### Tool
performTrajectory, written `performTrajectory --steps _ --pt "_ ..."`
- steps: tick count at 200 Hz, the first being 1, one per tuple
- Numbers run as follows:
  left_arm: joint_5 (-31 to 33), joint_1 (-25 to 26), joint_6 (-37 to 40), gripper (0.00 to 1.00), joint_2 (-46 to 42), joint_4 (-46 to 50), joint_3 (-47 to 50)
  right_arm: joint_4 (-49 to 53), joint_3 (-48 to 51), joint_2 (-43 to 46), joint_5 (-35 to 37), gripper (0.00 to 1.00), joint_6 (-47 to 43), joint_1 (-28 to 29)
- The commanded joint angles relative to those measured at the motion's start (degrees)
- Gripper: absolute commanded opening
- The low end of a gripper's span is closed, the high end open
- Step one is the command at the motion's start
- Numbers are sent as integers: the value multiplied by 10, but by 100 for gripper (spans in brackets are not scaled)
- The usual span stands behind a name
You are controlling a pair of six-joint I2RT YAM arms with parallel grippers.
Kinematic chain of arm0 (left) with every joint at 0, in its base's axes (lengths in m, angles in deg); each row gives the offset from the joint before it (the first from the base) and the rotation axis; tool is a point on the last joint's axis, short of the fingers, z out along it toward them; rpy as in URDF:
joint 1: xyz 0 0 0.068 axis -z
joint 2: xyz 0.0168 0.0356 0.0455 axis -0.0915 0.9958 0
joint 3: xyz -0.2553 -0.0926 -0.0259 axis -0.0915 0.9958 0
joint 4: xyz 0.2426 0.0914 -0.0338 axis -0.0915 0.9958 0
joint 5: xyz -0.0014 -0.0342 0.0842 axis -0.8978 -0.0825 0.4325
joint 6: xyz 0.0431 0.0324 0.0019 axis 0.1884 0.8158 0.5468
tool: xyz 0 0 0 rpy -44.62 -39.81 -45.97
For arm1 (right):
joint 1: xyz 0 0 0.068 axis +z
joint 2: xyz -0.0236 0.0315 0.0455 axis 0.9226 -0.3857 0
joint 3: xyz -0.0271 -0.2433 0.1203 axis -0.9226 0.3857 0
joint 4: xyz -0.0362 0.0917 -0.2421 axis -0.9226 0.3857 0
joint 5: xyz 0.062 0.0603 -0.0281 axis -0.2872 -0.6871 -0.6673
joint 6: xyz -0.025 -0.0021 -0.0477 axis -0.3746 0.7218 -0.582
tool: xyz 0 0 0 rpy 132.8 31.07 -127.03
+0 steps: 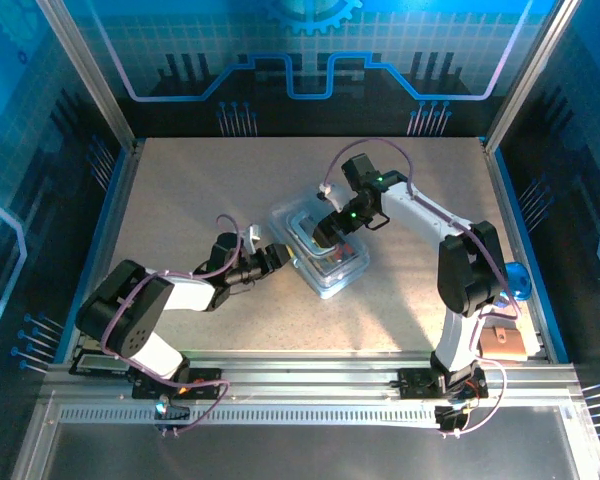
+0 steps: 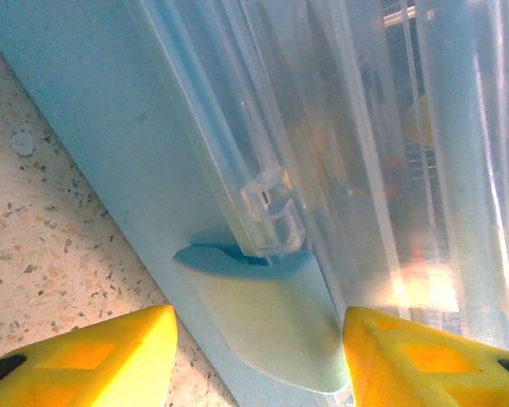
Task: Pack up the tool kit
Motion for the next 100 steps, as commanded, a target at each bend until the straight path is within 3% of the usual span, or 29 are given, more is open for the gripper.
performTrajectory --steps 1,100 --pt "6 1 21 55 -12 35 -10 81 32 -31 23 100 -27 8" --pt "-2 0 14 56 1 10 -29 82 32 -30 24 100 -27 8"
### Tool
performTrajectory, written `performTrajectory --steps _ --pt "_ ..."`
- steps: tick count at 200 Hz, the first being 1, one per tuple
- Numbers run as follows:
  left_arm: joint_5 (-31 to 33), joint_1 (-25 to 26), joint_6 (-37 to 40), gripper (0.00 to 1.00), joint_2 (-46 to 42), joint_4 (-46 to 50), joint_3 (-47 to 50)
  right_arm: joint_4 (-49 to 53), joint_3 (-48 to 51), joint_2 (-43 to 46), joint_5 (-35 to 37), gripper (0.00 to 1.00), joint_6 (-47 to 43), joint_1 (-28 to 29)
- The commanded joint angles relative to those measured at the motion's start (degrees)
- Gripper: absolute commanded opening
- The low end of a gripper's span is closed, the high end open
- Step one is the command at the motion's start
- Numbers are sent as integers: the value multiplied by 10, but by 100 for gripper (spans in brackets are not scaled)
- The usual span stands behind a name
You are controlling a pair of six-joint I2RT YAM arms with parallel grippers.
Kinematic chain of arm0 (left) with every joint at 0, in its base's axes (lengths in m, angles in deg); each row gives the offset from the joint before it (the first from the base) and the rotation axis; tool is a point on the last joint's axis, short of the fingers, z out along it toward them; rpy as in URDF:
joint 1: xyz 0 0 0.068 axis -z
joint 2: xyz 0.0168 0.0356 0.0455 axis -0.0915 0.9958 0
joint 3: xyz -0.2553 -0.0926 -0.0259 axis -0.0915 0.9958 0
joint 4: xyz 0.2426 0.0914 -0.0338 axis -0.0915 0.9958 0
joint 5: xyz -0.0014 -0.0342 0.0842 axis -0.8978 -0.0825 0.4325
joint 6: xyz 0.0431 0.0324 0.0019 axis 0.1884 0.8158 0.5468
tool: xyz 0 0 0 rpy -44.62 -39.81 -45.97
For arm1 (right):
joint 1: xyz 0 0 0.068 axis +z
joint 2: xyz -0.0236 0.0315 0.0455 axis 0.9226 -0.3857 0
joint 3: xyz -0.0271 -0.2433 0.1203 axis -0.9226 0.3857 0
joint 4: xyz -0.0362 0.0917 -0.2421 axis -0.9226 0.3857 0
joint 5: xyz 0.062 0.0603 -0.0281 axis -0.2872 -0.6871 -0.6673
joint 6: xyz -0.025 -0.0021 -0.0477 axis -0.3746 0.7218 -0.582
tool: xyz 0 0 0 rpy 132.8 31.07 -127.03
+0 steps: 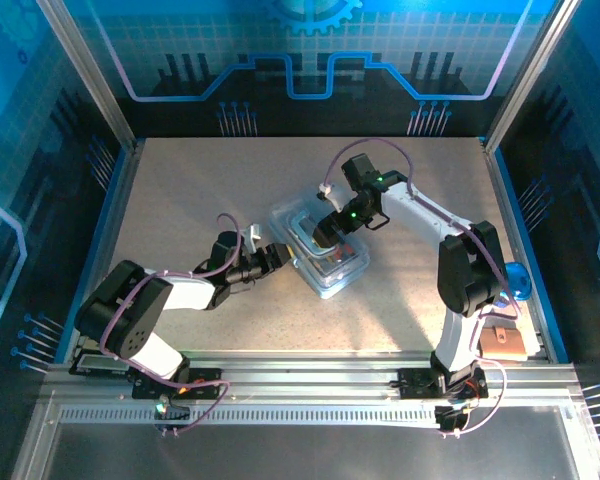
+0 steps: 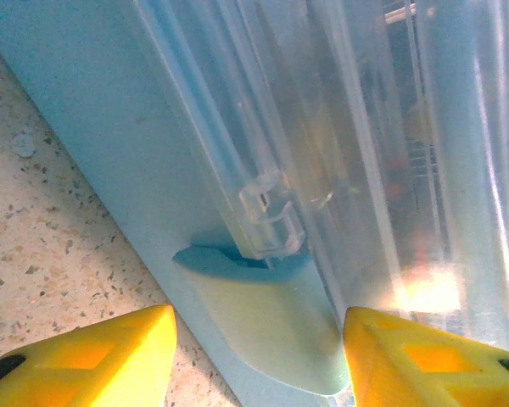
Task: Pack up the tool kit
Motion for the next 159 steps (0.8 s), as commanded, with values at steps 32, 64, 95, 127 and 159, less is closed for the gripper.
performTrajectory --steps 32,64,95,127,159 --pt "-2 0 6 56 15 -9 -23 82 33 -30 24 100 -27 8" --pt "-2 0 8 56 38 -10 -24 81 33 -29 24 100 -27 8" --pt "-5 0 -3 56 68 -40 -16 82 34 -29 24 100 -27 8" --pt "-6 1 -9 55 71 -51 -6 81 33 -29 24 100 -27 8" --pt "-2 1 1 55 50 -26 2 82 32 -31 23 100 -27 8"
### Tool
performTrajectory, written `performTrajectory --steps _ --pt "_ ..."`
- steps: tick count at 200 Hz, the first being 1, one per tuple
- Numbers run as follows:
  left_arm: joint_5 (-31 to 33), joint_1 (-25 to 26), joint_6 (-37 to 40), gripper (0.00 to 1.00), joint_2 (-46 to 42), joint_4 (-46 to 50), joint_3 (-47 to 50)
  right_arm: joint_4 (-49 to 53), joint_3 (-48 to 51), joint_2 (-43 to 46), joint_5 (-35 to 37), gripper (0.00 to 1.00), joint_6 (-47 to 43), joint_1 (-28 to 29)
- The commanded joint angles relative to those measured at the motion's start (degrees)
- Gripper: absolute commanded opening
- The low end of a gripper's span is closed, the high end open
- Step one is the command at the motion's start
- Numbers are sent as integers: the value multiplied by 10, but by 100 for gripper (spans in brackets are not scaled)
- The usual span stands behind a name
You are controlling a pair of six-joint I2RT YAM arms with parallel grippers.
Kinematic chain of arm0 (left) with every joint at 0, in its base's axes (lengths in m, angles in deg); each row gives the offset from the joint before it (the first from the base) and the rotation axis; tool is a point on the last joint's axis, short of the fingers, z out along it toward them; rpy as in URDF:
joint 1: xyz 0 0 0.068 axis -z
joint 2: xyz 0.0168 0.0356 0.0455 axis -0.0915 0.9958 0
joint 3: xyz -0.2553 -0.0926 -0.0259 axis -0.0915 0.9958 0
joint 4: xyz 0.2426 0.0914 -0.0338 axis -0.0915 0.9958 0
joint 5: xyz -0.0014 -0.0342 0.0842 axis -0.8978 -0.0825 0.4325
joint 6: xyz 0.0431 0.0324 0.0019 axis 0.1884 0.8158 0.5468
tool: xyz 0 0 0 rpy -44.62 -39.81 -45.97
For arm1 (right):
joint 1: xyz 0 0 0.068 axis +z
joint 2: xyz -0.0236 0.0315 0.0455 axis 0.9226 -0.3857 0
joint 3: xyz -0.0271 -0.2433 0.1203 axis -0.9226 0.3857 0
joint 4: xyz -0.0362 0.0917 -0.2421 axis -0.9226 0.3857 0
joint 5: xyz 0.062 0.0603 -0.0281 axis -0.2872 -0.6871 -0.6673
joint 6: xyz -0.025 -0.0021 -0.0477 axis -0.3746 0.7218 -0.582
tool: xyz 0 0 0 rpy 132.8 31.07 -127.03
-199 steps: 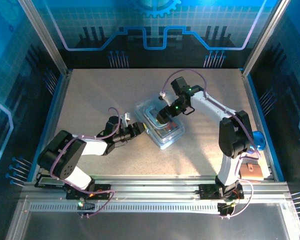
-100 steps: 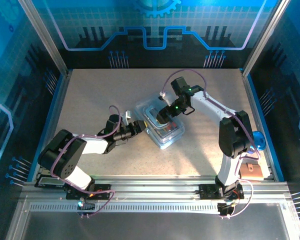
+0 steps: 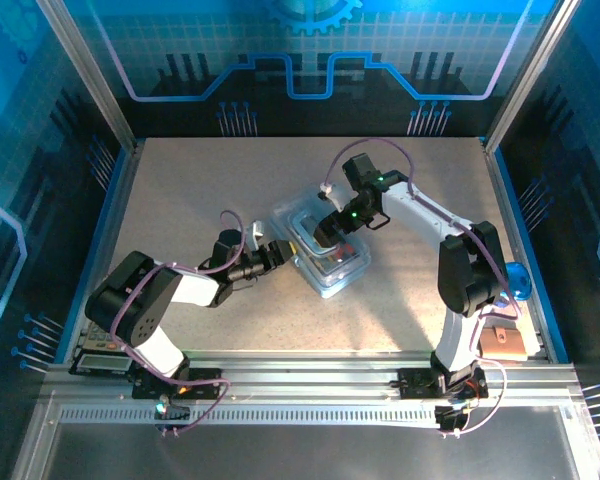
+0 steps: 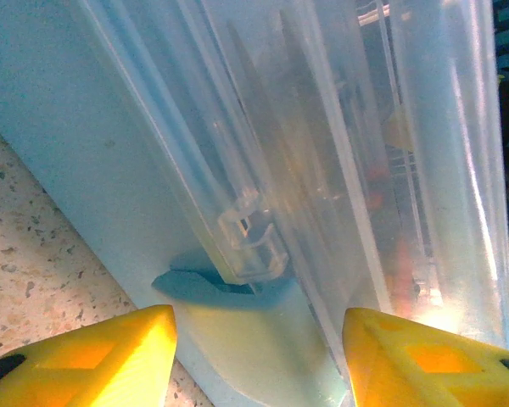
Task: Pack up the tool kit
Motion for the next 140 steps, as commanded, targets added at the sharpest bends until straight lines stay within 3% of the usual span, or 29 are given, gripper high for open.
performTrajectory --steps 1,140 --pt "20 4 4 55 2 44 9 80 33 -31 18 100 -28 10" --pt "34 4 36 55 -62 125 16 82 27 -35 18 100 -28 12"
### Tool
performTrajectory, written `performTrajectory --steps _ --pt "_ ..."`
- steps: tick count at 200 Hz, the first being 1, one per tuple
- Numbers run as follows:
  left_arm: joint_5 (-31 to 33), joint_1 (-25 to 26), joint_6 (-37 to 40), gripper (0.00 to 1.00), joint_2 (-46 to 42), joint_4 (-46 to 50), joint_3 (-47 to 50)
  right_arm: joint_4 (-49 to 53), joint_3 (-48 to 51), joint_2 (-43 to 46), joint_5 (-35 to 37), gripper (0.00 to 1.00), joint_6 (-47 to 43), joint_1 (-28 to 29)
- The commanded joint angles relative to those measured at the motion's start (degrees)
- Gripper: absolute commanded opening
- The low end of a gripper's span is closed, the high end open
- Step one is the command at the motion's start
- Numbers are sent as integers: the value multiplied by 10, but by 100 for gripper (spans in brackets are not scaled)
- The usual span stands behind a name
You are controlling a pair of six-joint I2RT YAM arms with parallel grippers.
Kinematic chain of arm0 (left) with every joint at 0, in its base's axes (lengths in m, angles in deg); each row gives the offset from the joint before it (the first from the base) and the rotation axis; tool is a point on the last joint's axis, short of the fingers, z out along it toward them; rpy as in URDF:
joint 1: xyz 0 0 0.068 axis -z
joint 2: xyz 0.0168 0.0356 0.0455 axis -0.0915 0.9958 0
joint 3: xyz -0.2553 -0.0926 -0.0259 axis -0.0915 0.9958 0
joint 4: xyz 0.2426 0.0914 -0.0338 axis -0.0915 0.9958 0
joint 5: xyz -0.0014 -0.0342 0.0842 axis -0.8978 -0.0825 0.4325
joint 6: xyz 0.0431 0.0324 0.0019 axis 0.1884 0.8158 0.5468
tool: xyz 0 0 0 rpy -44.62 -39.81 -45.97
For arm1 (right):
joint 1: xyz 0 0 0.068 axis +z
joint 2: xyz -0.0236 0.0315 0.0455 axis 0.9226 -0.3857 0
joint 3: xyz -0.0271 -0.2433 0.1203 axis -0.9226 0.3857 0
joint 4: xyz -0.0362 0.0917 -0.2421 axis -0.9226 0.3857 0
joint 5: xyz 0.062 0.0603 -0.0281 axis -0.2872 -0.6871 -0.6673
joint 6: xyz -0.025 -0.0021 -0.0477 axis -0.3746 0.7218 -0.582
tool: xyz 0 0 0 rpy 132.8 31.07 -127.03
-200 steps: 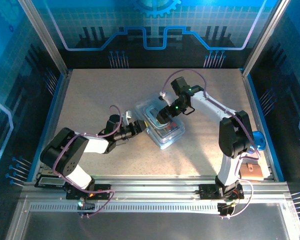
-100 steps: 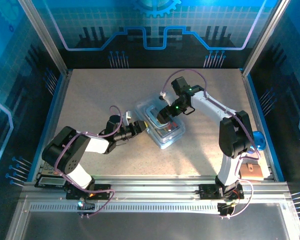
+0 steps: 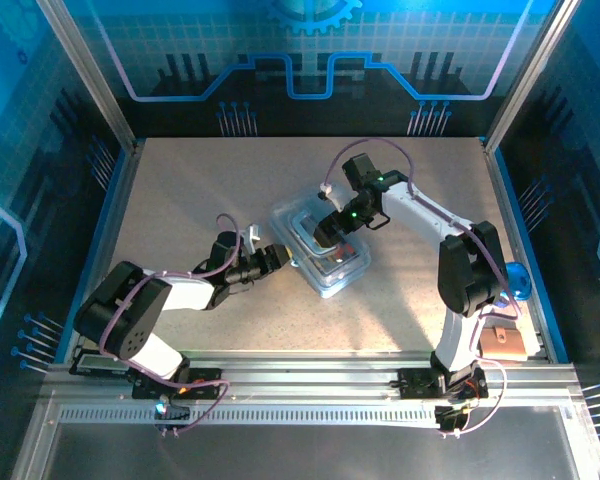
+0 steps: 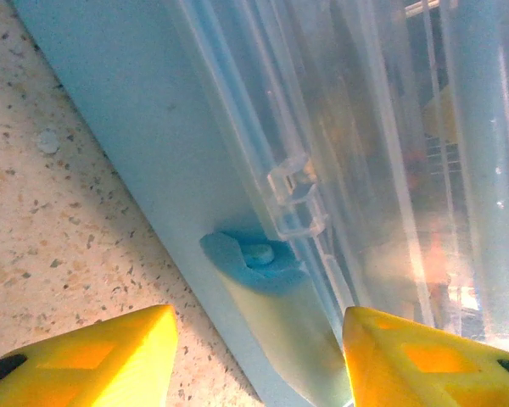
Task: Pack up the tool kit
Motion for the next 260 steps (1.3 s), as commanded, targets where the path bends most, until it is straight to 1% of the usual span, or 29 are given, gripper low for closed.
performTrajectory --steps 1,70,98,127,152,219,260 --pt "10 3 19 54 -8 34 5 82 27 -35 17 100 -29 12" --pt "4 3 13 53 27 12 -21 80 29 -35 20 100 -28 12" --pt "-2 3 7 47 44 -1 -38 80 30 -35 21 100 -28 12" --pt "-8 3 4 38 48 -3 -50 79 32 -33 21 100 -28 12" --pt "-10 3 4 34 37 4 -47 79 32 -33 22 100 -28 12" --pt "6 3 28 35 -45 85 -43 77 33 -34 20 100 -28 12" --pt "6 3 36 35 -60 104 -52 76 32 -35 19 100 -27 12"
